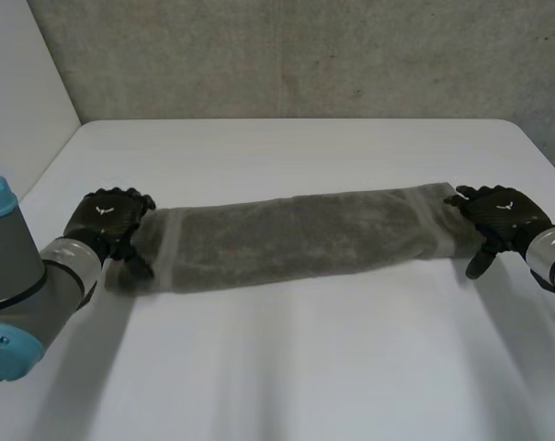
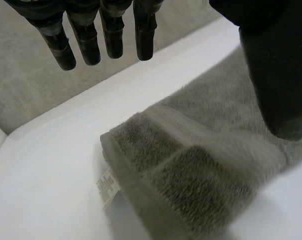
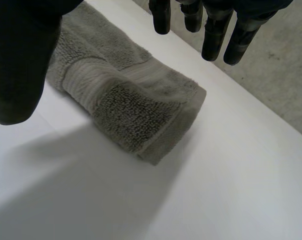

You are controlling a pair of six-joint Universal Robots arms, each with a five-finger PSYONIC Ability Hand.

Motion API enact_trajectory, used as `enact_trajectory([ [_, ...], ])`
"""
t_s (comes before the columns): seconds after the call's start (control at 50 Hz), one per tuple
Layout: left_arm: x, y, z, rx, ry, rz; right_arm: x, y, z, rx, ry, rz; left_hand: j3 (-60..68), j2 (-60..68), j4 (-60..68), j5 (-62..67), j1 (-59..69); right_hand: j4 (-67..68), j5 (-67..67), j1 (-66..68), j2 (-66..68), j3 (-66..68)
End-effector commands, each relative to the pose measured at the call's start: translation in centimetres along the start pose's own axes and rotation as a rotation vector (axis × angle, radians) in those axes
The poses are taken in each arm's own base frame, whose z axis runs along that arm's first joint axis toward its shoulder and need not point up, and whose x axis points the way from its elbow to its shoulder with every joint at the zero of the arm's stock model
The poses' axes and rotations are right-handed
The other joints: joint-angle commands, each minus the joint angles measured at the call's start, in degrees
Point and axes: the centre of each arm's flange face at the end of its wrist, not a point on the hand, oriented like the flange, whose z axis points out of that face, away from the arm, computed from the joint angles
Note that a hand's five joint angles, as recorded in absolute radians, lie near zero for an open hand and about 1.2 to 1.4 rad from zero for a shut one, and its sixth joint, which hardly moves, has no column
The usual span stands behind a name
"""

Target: Fold the towel.

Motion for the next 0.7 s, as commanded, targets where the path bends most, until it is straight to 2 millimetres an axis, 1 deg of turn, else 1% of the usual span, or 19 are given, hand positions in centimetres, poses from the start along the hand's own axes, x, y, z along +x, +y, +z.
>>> enact_trajectory([
  [0.02, -0.2, 0.1, 0.1, -0.002, -0.023, -0.190, 0.4, 0.2, 0.4, 0.034, 0.019, -0.015, -2.2, -3.5, -2.7, -3.0, -5.7, 1.6, -3.5, 3.8, 4.5, 0.5],
  [0.04, -0.3, 0.1, 0.1, 0.001, -0.028, -0.222, 0.4, 0.2, 0.4, 0.034, 0.019, -0.015, -2.2, -3.5, -2.7, -3.0, -5.7, 1.6, -3.5, 3.8, 4.6, 0.5],
  [0.12, -0.4, 0.2, 0.0, 0.007, -0.041, -0.259, 0.7, 0.1, 0.6, 0.045, 0.028, -0.027, -2.2, -3.5, -2.7, -3.0, -5.7, 1.6, -1.6, 6.0, 6.7, 0.5],
  [0.18, -0.3, 0.4, -0.2, 0.013, -0.043, -0.260, 1.2, 0.3, 0.8, 0.047, 0.041, -0.028, -2.2, -3.5, -2.7, -3.0, -5.7, 1.6, -0.4, 7.2, 7.9, 0.5],
  [0.32, -0.2, 0.6, -0.4, 0.012, -0.040, -0.260, 1.4, 0.7, 1.4, 0.047, 0.041, -0.028, -2.2, -3.5, -2.7, -3.0, -5.7, 1.6, 6.3, 13.9, 14.6, 0.5],
  [0.48, -0.2, 0.6, -0.3, 0.022, -0.040, -0.259, 1.3, 1.7, 2.3, 0.028, 0.028, -0.018, -2.2, -3.5, -2.7, -3.0, -5.7, 1.6, 6.5, 14.1, 14.8, 0.5],
  [0.52, -0.2, 0.6, -0.3, 0.022, -0.041, -0.259, 1.3, 1.8, 2.4, 0.024, 0.027, -0.015, -2.2, -3.7, -2.7, -3.0, -5.8, 1.6, 8.7, 16.3, 17.0, 0.5],
  [0.56, -0.2, 0.5, -0.4, 0.024, -0.043, -0.259, 1.4, 1.8, 2.4, 0.026, 0.026, -0.014, -2.2, -3.5, -2.7, -3.0, -5.7, 1.6, 14.4, 21.9, 22.7, 0.5],
  [0.58, -0.2, 0.5, -0.4, 0.024, -0.043, -0.259, 1.4, 1.8, 2.4, 0.026, 0.026, -0.014, -2.2, -3.5, -2.7, -3.0, -5.7, 1.6, 14.4, 22.0, 22.7, 0.5],
  [0.62, -0.2, 0.4, -0.4, 0.029, -0.040, -0.258, 1.3, 1.8, 2.4, 0.024, 0.023, -0.012, -2.2, -3.5, -2.7, -3.0, -5.7, 1.6, 20.7, 28.3, 29.1, 0.5],
  [0.64, -0.2, 0.4, -0.4, 0.029, -0.040, -0.258, 1.3, 1.8, 2.4, 0.025, 0.023, -0.011, -2.2, -3.5, -2.7, -3.0, -5.7, 1.6, 20.8, 28.4, 29.1, 0.5],
  [0.66, -0.2, 0.5, -0.5, 0.027, -0.040, -0.258, 1.3, 1.8, 2.4, 0.025, 0.022, -0.010, -2.2, -3.5, -2.7, -3.0, -5.7, 1.6, 25.6, 33.2, 33.9, 0.5],
  [0.68, -0.2, 0.5, -0.5, 0.027, -0.040, -0.258, 1.3, 1.8, 2.4, 0.025, 0.022, -0.010, -2.2, -3.5, -2.7, -3.0, -5.7, 1.6, 25.7, 33.2, 34.0, 0.5],
  [0.7, -0.2, 0.5, -0.5, 0.027, -0.040, -0.258, 1.2, 1.8, 2.5, 0.027, 0.019, -0.010, -2.2, -3.5, -2.7, -3.0, -5.7, 1.6, 30.7, 38.2, 39.0, 0.5],
])
